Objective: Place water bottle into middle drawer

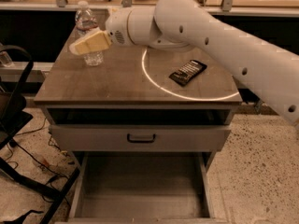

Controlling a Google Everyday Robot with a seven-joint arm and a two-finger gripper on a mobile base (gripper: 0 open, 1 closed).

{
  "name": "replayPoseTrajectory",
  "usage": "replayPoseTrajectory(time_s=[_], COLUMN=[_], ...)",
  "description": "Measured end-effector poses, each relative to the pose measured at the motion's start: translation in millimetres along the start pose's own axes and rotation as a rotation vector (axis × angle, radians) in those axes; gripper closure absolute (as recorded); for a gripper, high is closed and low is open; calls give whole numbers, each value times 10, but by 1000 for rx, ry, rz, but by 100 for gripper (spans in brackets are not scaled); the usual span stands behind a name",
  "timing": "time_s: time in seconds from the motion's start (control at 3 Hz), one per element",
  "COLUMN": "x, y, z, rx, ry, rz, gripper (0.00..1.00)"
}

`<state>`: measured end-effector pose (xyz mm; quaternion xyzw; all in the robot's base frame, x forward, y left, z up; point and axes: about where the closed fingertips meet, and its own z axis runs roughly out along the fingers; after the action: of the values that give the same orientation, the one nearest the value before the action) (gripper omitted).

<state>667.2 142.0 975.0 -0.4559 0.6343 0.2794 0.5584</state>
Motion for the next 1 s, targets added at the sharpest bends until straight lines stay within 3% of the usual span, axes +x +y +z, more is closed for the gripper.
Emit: replayPoseTrajectory(time_s=[0.67,1.0], x=[87,129], y=[-393,-518], z=[550,654], rx=[-25,-28], ry=[-108,-132], rz=[43,54], gripper=[1,21])
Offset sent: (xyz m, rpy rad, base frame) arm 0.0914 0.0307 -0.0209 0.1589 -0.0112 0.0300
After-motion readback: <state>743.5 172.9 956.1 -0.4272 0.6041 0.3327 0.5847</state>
